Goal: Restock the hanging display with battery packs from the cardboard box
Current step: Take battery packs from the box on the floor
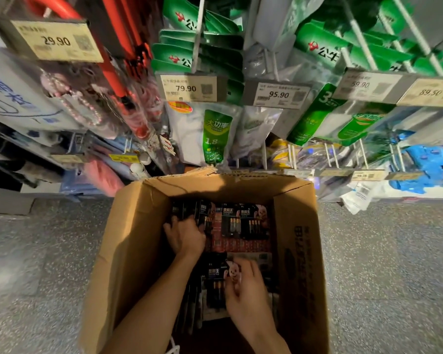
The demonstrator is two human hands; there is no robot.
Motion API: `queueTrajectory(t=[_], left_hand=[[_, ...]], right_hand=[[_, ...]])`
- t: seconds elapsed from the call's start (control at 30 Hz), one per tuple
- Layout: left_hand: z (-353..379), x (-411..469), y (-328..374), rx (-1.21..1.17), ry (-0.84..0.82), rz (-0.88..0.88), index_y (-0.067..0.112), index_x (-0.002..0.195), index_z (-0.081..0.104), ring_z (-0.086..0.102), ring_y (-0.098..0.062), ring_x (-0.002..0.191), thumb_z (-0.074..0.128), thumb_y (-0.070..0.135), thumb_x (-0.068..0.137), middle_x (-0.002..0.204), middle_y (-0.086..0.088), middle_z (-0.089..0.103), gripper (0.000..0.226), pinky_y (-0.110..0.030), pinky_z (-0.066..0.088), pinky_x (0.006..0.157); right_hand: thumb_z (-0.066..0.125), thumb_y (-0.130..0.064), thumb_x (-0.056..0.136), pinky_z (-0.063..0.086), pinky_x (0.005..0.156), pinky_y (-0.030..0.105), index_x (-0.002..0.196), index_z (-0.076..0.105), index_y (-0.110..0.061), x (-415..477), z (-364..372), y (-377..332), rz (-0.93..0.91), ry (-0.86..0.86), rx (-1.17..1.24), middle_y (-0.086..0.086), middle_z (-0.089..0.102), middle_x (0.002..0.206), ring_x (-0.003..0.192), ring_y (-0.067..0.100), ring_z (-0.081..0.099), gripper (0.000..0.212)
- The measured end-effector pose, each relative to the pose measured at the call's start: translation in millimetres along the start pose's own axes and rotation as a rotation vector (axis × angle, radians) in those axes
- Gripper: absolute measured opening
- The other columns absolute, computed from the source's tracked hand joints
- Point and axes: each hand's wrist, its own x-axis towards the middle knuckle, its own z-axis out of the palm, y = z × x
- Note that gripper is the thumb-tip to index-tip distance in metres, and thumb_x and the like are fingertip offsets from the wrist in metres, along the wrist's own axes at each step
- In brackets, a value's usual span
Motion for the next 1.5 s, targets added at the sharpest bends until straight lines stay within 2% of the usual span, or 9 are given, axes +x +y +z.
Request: queueTrajectory(t=[0.2, 0.47, 0.63, 0.77, 0.9, 1.13, 1.27, 1.43, 1.5], left_hand=[[-10, -12, -9, -0.182, 0.011, -0.022, 0.030, 0.110, 0.072, 0.051, -0.026, 0.115, 0.066, 0.045, 0.089, 0.111, -0.006, 0.069, 0.026, -0.040, 0.035, 0.097], [-91, -84, -21, -0.837, -0.136, 0.016, 0.027, 0.115, 0.072, 0.062, -0.014, 0.112, 0.073, 0.038, 0.091, 0.110, 0.009, 0.067, 0.026, -0.028, 0.049, 0.092], [-153, -148, -16, -1.004, -0.026, 0.228, 0.033, 0.107, 0.078, 0.070, -0.003, 0.102, 0.079, 0.034, 0.086, 0.100, 0.020, 0.076, 0.021, -0.033, 0.056, 0.093], [-200, -219, 1, -1.253, -0.067, 0.264, 0.025, 0.104, 0.079, 0.075, -0.015, 0.096, 0.082, 0.017, 0.085, 0.097, 0.005, 0.080, 0.021, -0.048, 0.059, 0.091], [-229, -298, 27, -1.378, -0.028, 0.332, 0.014, 0.099, 0.078, 0.075, -0.005, 0.082, 0.080, 0.000, 0.083, 0.085, 0.005, 0.080, 0.021, -0.025, 0.060, 0.076], [-251, -422, 86, -1.409, 0.017, 0.471, 0.017, 0.103, 0.077, 0.075, -0.017, 0.095, 0.072, 0.024, 0.093, 0.098, 0.000, 0.080, 0.014, -0.036, 0.057, 0.087], [-267, -468, 127, -1.354, 0.065, 0.580, 0.021, 0.102, 0.077, 0.075, -0.018, 0.098, 0.072, 0.032, 0.091, 0.100, 0.002, 0.079, 0.016, -0.044, 0.055, 0.093], [-288, -510, 180, -1.362, 0.120, 0.670, 0.020, 0.100, 0.076, 0.075, -0.016, 0.094, 0.072, 0.030, 0.091, 0.098, 0.002, 0.080, 0.014, -0.037, 0.057, 0.084], [-300, -522, 197, -1.404, 0.084, 0.690, 0.015, 0.101, 0.074, 0.076, -0.019, 0.089, 0.070, 0.027, 0.093, 0.098, -0.003, 0.080, 0.015, -0.033, 0.059, 0.071]], right_hand=[[0.057, -0.027, 0.101, 0.035, 0.100, 0.012, 0.135, 0.049, -0.027, -8, -10, 9, 0.031, 0.075, 0.024, -0.016, 0.041, 0.123, 0.109, -0.003, 0.041, 0.035], [0.065, -0.020, 0.097, 0.048, 0.084, 0.009, 0.120, 0.051, -0.040, -23, -44, -22, 0.017, 0.137, 0.357, -0.019, 0.056, 0.119, 0.107, -0.008, 0.055, 0.034], [0.069, -0.027, 0.095, 0.056, 0.091, 0.028, 0.129, 0.051, -0.034, -50, -89, -51, -0.086, 0.152, 0.581, -0.016, 0.063, 0.118, 0.105, -0.003, 0.063, 0.039], [0.075, -0.028, 0.091, 0.058, 0.091, 0.036, 0.114, 0.062, -0.035, -83, -138, -58, -0.183, 0.135, 0.749, -0.008, 0.072, 0.111, 0.100, 0.007, 0.069, 0.027], [0.083, -0.033, 0.081, 0.051, 0.088, 0.046, 0.102, 0.072, -0.025, -134, -185, -41, -0.291, 0.092, 0.923, 0.009, 0.076, 0.103, 0.093, 0.027, 0.071, 0.025], [0.078, -0.018, 0.088, 0.063, 0.068, 0.050, 0.109, 0.060, 0.001, -233, -293, 13, -0.403, 0.214, 0.992, 0.018, 0.072, 0.100, 0.084, 0.029, 0.075, 0.034], [0.069, -0.002, 0.092, 0.062, 0.059, 0.046, 0.112, 0.062, -0.010, -278, -357, 49, -0.497, 0.308, 1.058, 0.004, 0.078, 0.101, 0.092, 0.022, 0.075, 0.022], [0.070, -0.007, 0.093, 0.062, 0.065, 0.038, 0.137, 0.052, -0.005, -318, -413, 76, -0.521, 0.414, 1.079, 0.010, 0.067, 0.129, 0.107, 0.025, 0.072, 0.048], [0.069, -0.005, 0.093, 0.062, 0.062, 0.036, 0.126, 0.059, -0.008, -325, -433, 81, -0.552, 0.474, 1.063, 0.008, 0.071, 0.121, 0.105, 0.026, 0.072, 0.036]])
